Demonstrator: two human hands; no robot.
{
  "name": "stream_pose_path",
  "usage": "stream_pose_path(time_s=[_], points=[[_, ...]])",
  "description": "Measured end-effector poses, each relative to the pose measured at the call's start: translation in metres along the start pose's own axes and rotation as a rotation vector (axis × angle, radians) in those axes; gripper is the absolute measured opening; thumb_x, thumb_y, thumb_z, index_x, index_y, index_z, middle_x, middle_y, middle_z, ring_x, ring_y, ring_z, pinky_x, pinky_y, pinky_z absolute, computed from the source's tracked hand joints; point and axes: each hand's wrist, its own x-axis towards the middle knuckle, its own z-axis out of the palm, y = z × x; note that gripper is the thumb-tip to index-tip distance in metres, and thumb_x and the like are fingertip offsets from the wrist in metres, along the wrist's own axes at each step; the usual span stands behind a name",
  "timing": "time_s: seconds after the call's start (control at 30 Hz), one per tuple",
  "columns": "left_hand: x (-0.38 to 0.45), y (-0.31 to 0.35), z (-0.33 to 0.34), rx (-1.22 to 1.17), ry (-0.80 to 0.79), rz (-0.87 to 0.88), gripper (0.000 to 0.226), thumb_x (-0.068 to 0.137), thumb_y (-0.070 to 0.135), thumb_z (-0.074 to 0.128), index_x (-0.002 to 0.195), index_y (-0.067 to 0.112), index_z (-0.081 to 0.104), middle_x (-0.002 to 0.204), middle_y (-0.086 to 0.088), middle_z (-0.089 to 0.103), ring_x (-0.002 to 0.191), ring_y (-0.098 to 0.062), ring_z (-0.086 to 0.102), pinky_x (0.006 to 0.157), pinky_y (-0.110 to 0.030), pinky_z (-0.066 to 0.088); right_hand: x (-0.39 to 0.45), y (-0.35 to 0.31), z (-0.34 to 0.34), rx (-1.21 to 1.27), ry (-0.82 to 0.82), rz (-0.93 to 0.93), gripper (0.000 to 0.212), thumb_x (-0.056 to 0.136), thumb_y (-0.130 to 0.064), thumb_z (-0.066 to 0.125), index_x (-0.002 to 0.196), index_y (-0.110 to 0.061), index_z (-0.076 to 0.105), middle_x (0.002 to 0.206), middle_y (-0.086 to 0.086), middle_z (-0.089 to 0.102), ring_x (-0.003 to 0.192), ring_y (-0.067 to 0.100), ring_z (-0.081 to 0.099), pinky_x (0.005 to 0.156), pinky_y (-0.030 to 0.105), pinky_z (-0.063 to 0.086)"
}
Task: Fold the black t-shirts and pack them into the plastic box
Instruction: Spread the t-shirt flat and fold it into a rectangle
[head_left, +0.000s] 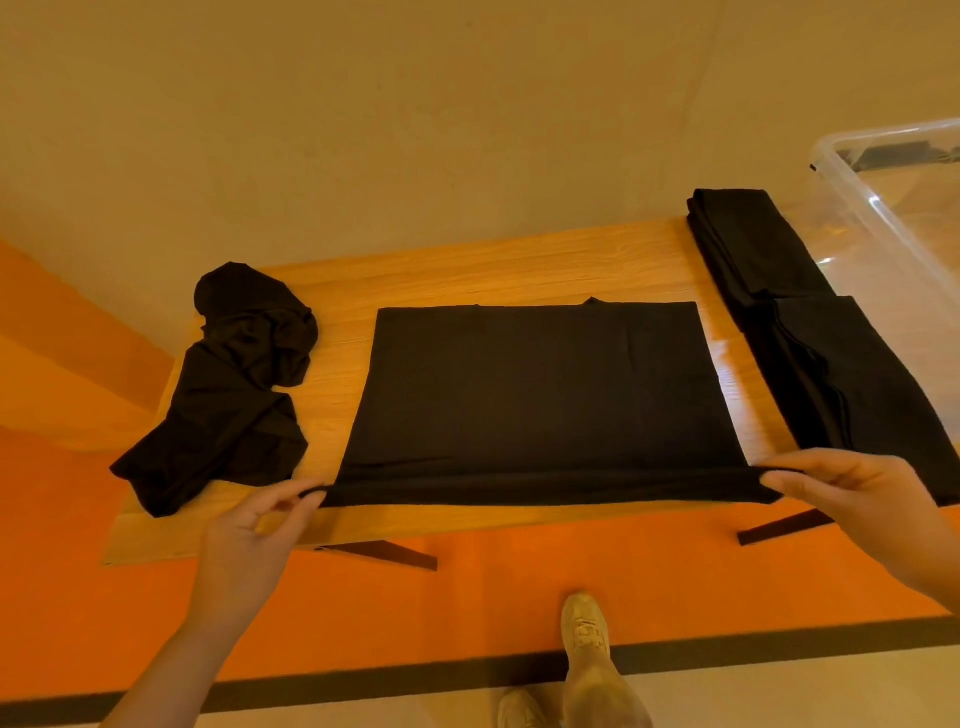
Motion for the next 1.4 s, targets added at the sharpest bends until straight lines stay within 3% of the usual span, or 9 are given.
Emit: stream_pose_path(time_s=[0.07,0.17,0.27,0.33,0.43,0.67,0.9,1.2,1.4], points=[[0.012,0.01,0.001,-0.049,0.019,0.012,0.028,0.082,0.025,0.065,0.09,0.051,0.069,0.087,0.012,0.07,0.069,0.004,0.061,0.058,-0.006,0.046,0.008,-0.009,0.0,0.019,0.04,0.018,0.053,0.041,-0.08,0.073,0.077,-0.041,0.075,0.079,-0.002,0.074,0.077,0.013,0.071,0.067,0.014,0.055],[0.035,0.022,0.006,-0.092,0.053,0.016,0.025,0.086,0.021,0.066,0.094,0.043,0.071,0.09,0.013,0.071,0.091,-0.003,0.064,0.082,-0.018,0.049,0.023,-0.022,0.0,-0.038,0.11,0.028,0.068,0.032,-0.089,0.065,0.083,-0.044,0.073,0.084,-0.009,0.073,0.083,0.006,0.069,0.073,0.015,0.055],[0.061,0.035,0.012,-0.082,0.073,0.025,0.016,0.088,0.019,0.065,0.1,0.029,0.069,0.093,0.005,0.069,0.089,-0.002,0.064,0.08,-0.016,0.05,0.042,-0.031,0.001,-0.086,0.148,-0.008,0.053,0.045,-0.085,0.065,0.083,-0.047,0.071,0.084,-0.019,0.072,0.084,-0.005,0.067,0.073,0.006,0.05],[0.076,0.043,0.017,-0.07,0.08,0.019,0.016,0.089,0.019,0.065,0.1,0.03,0.067,0.088,0.007,0.067,0.077,0.006,0.061,0.072,-0.007,0.049,0.057,-0.034,0.001,-0.087,0.148,-0.015,0.011,0.073,-0.049,0.072,0.08,-0.04,0.072,0.08,-0.026,0.069,0.084,-0.01,0.064,0.068,0.001,0.047],[0.093,0.052,0.025,-0.07,0.092,-0.012,0.015,0.089,0.021,0.066,0.098,0.033,0.066,0.093,0.014,0.066,0.087,0.003,0.061,0.079,-0.014,0.046,0.075,-0.028,-0.004,-0.148,0.139,-0.041,0.017,0.085,-0.011,0.064,0.09,-0.027,0.067,0.077,-0.029,0.068,0.082,-0.013,0.063,0.067,0.0,0.045],[0.125,0.062,0.038,0.001,0.117,-0.042,0.017,0.091,0.025,0.064,0.108,0.026,0.066,0.094,0.015,0.064,0.091,0.002,0.059,0.078,-0.013,0.041,0.104,-0.029,-0.011,-0.16,0.123,-0.015,0.032,0.064,-0.051,0.06,0.088,-0.036,0.072,0.088,-0.02,0.07,0.088,-0.003,0.065,0.075,0.006,0.05],[0.18,0.076,0.056,0.125,0.127,-0.109,0.028,0.092,0.031,0.063,0.113,0.014,0.069,0.101,0.004,0.065,0.099,-0.011,0.059,0.086,-0.023,0.042,0.159,-0.033,-0.017,-0.29,0.216,0.031,0.017,0.086,-0.029,0.065,0.101,-0.021,0.069,0.089,-0.007,0.07,0.085,0.007,0.066,0.087,0.034,0.053],[0.207,0.114,0.08,0.035,0.224,-0.206,0.027,0.089,0.033,0.066,0.109,0.014,0.07,0.097,0.005,0.065,0.091,-0.006,0.059,0.078,-0.018,0.043,0.196,-0.045,-0.009,-0.242,0.354,0.091,0.02,0.081,-0.037,0.071,0.09,-0.02,0.07,0.083,0.0,0.07,0.078,0.013,0.069,0.079,0.031,0.056],[0.17,0.166,0.103,-0.093,0.202,-0.174,0.008,0.086,0.033,0.07,0.089,0.025,0.071,0.082,0.012,0.068,0.078,0.004,0.062,0.07,-0.01,0.044,0.172,-0.082,0.024,0.188,0.312,0.204,0.02,0.08,-0.033,0.073,0.087,-0.014,0.071,0.083,0.004,0.07,0.075,0.009,0.066,0.061,0.014,0.054]])
